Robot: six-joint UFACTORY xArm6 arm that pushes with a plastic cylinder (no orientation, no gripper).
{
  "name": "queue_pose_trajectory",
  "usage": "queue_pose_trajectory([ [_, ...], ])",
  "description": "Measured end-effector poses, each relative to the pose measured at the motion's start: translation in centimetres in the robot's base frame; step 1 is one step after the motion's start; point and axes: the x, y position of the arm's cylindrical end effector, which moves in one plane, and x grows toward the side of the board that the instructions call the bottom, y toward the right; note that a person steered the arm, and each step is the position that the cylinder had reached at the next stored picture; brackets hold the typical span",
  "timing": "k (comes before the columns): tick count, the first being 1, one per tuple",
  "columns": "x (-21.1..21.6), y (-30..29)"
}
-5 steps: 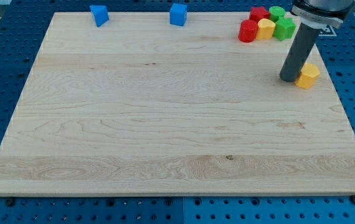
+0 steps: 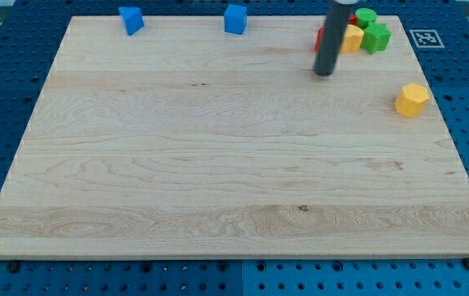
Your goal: Move the red circle to the bottom right of the board
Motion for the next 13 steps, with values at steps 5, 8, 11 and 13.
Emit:
queue_pose_trajectory([
  [5, -10.9, -0.4],
  [8, -6.2, 3.2],
  [11, -3.6, 5.3],
  [13, -3.6, 7.9],
])
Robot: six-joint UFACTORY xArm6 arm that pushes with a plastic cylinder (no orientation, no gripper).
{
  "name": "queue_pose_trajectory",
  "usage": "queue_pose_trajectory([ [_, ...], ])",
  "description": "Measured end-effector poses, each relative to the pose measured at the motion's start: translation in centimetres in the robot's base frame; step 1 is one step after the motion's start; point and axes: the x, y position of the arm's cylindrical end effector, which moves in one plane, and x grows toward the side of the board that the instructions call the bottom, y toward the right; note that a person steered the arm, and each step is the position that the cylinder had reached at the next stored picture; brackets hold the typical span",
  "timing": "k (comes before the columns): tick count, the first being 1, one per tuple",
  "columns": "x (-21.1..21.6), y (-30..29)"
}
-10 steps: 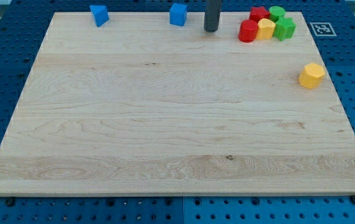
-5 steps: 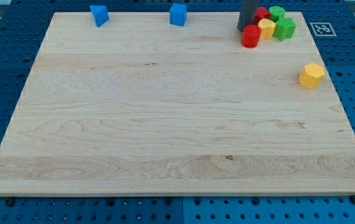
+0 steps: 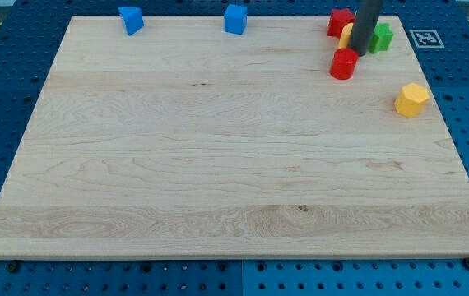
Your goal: Move the red circle to the bottom right of the board
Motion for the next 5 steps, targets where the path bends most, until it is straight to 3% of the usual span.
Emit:
queue_pose_trajectory([
  [5, 0.2, -1.0],
])
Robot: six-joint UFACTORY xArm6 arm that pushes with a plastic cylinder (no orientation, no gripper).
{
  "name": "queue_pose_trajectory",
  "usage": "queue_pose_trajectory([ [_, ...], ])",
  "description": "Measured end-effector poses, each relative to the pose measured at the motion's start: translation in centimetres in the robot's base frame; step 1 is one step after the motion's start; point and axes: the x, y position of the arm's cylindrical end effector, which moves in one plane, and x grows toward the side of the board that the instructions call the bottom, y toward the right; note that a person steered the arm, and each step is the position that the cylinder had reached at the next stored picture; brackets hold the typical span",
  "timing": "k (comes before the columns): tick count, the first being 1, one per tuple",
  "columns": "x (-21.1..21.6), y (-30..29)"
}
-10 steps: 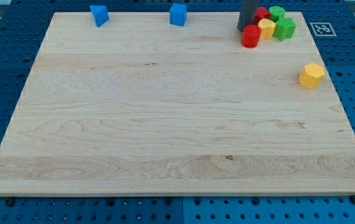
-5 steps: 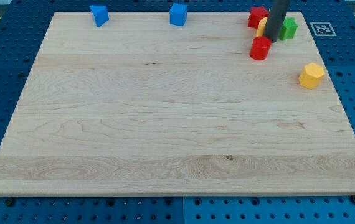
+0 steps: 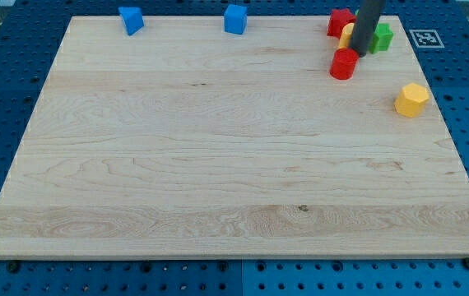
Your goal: Move the red circle to the bottom right of the board
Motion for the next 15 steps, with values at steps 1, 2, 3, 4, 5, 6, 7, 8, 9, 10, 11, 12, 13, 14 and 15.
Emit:
queue_pose_trajectory([
  [1, 0.0, -3.2],
  [2, 2.6, -3.5],
  [3, 4.2, -3.4],
  [4, 3.4, -2.7],
  [5, 3.7, -0.6],
  [6, 6.1, 0.2],
  [7, 9.2, 0.2],
  [8, 12.6, 0.2],
  [9, 16.1, 0.2],
  [10, 19.9, 0.2],
  [11, 22.3, -1.8],
  [12, 24.8, -4.7],
  [13, 27.3, -7.3],
  [14, 27.7, -7.5],
  [15, 27.2, -7.5],
])
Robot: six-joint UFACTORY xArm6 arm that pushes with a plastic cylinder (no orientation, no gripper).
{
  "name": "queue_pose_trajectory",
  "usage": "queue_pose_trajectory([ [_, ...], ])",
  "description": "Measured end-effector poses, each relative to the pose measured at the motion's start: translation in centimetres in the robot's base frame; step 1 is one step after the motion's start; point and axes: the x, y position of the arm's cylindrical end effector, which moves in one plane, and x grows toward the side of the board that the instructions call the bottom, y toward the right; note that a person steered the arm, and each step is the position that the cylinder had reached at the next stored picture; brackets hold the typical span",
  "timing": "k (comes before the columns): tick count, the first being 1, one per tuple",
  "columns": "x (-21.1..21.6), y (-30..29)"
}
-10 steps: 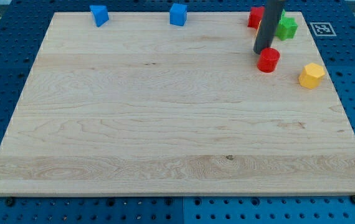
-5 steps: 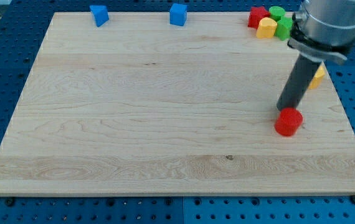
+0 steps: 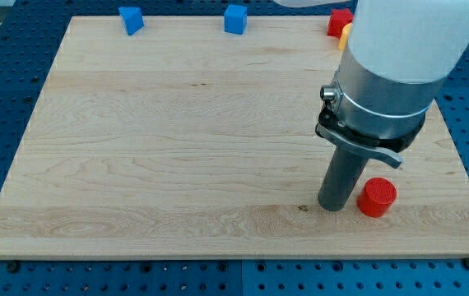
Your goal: Move the red circle to the bottom right of the board
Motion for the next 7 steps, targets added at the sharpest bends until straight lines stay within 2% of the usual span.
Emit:
queue_pose_trajectory([
  [1, -0.6, -0.1],
  [3, 0.6, 4.3],
  [4, 0.5, 2.7],
  [6, -0.4, 5.6],
  [7, -2.3, 5.9],
])
